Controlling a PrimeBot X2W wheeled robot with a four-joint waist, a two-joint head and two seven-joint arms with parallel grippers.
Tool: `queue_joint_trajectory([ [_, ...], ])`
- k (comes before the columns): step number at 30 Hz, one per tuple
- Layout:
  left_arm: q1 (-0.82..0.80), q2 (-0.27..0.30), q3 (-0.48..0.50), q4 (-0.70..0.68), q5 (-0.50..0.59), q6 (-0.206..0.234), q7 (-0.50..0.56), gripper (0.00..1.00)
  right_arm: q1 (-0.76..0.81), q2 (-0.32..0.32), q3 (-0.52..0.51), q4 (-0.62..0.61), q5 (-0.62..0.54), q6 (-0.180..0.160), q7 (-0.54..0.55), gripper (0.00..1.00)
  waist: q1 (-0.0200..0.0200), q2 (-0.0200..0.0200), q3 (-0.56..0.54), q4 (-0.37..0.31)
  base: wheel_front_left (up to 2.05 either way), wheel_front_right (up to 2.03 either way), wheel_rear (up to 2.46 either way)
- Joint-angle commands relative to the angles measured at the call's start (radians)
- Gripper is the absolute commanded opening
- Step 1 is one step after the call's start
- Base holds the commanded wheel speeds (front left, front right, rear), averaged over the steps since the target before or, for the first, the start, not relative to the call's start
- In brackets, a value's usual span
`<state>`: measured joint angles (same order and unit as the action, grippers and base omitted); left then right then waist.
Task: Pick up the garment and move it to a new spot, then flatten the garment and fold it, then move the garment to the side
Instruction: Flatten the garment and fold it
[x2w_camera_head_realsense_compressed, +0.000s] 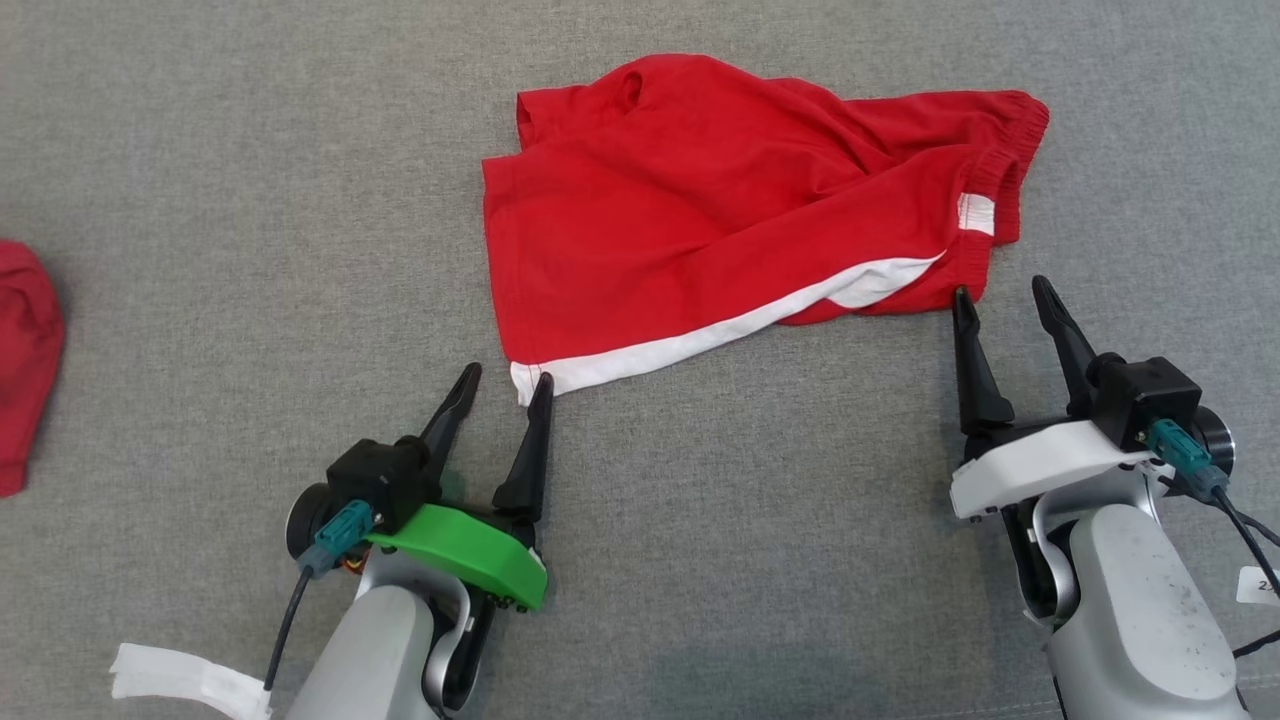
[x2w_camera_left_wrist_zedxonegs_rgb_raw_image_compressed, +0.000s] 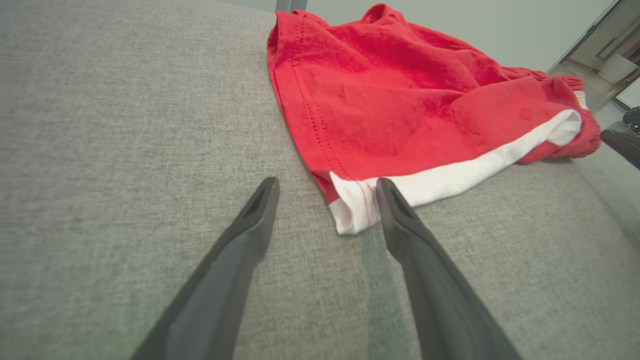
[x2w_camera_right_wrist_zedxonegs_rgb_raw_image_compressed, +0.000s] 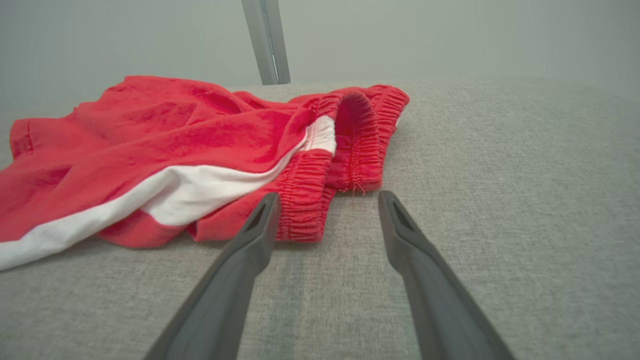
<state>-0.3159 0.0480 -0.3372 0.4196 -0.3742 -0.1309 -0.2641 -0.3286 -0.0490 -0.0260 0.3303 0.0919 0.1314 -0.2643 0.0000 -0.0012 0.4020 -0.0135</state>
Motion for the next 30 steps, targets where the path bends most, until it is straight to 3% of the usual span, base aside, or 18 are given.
queue_joint_trajectory([
  [1, -0.006, 0.005, -0.003, -0.003, -0.010, 0.001, 0.000, 1.00, -0.004, -0.003, -0.004, -0.006, 0.001, -0.001, 0.000, 1.00, 0.0000, 0.0012, 0.005, -0.005, 0.00, 0.00, 0.00],
  [18, 0.016, 0.004, -0.064, -0.016, -0.020, 0.000, 0.000, 0.98, -0.016, -0.003, -0.004, 0.004, 0.003, -0.001, 0.000, 1.00, 0.0000, 0.0012, 0.006, -0.005, 0.00, 0.00, 0.00],
  [21, 0.010, 0.010, -0.074, -0.011, -0.014, 0.000, 0.000, 0.64, -0.018, -0.003, 0.000, 0.006, 0.005, -0.001, 0.000, 1.00, 0.0000, 0.0012, 0.004, -0.006, 0.00, 0.00, 0.00],
  [23, 0.003, 0.010, -0.073, -0.011, -0.015, 0.000, 0.000, 0.33, -0.018, -0.003, 0.004, 0.005, 0.005, -0.001, 0.000, 1.00, 0.0000, 0.0012, 0.003, -0.006, 0.00, 0.00, 0.00],
  [24, 0.000, 0.011, -0.073, -0.011, -0.014, 0.000, 0.000, 0.12, -0.017, -0.003, 0.005, 0.004, 0.006, -0.001, 0.000, 1.00, 0.0000, 0.0012, 0.004, -0.006, 0.00, 0.00, 0.00],
  [25, -0.005, 0.011, -0.072, -0.013, -0.013, 0.000, 0.000, 0.00, -0.017, -0.003, 0.006, 0.004, 0.006, -0.001, 0.000, 1.00, 0.0000, 0.0012, 0.004, -0.006, 0.00, 0.00, 0.00],
  [30, -0.018, 0.010, -0.043, -0.026, -0.004, 0.000, 0.000, 0.00, -0.036, -0.003, 0.008, 0.007, 0.011, -0.001, 0.000, 1.00, 0.0000, 0.0012, 0.008, 0.000, 0.00, 0.00, 0.00],
])
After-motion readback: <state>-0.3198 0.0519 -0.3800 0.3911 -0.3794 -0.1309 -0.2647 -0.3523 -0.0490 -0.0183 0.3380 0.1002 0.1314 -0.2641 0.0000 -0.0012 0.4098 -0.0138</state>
